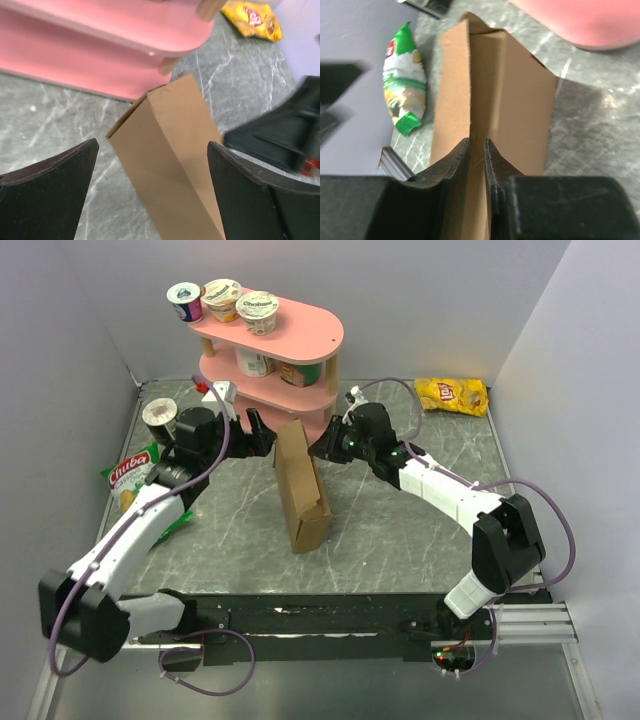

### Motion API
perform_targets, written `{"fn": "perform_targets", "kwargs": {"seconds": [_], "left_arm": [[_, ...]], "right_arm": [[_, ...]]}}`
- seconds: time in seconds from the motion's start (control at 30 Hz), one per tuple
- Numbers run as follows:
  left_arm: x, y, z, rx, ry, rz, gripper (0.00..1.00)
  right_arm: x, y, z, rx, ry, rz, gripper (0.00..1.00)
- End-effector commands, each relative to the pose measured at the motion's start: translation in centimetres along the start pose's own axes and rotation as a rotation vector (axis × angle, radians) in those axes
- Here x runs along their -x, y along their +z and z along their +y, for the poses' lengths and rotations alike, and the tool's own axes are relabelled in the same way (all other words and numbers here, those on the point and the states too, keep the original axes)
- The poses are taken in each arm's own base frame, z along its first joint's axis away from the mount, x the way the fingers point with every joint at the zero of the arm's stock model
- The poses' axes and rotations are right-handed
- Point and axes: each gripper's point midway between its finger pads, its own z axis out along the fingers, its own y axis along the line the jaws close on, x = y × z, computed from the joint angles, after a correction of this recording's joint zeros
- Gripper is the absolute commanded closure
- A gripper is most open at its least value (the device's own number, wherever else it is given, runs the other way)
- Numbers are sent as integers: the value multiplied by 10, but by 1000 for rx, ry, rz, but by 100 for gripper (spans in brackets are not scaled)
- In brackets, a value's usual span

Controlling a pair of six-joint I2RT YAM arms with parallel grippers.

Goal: Fold the paper box

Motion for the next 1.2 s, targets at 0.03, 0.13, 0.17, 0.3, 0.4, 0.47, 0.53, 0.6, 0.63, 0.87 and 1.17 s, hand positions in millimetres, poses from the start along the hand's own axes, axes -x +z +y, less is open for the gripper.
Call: {"fn": "perform_targets", "kwargs": {"seconds": [0.03, 0.13, 0.17, 0.3, 0.4, 0.47, 0.53, 0.6, 0.63, 0.87, 1.17], "left_arm": [[21, 25, -24, -223, -6, -57, 4], [26, 39, -27, -262, 33, -65, 4], [28, 42, -26, -262, 39, -74, 4], [26, 61, -20, -264, 81, -85, 4], [20, 71, -23, -307, 116, -72, 4], [18, 75, -24, -323, 124, -77, 4], [13, 78, -21, -322, 127, -70, 3], [8, 79, -22, -335, 137, -63, 1], [5, 79, -20, -332, 136, -61, 1], [-12, 82, -11, -305, 139, -52, 1], [-20, 91, -5, -284, 148, -26, 4]], "right_arm": [[-24, -9, 9, 68, -101, 71, 85], [-28, -10, 6, 63, -112, 85, 82], [-28, -14, 4, 55, -111, 77, 80], [-21, -29, 8, 49, -135, 45, 59], [-16, -41, 14, 49, -144, 32, 25], [-14, -51, 18, 55, -136, 21, 5], [-17, -59, 22, 71, -123, 29, 0], [-26, -71, 24, 84, -110, 51, 0], [-32, -76, 26, 101, -105, 70, 0], [-77, -121, 51, 194, -58, 134, 0], [-103, -141, 79, 201, -102, 184, 0]]}}
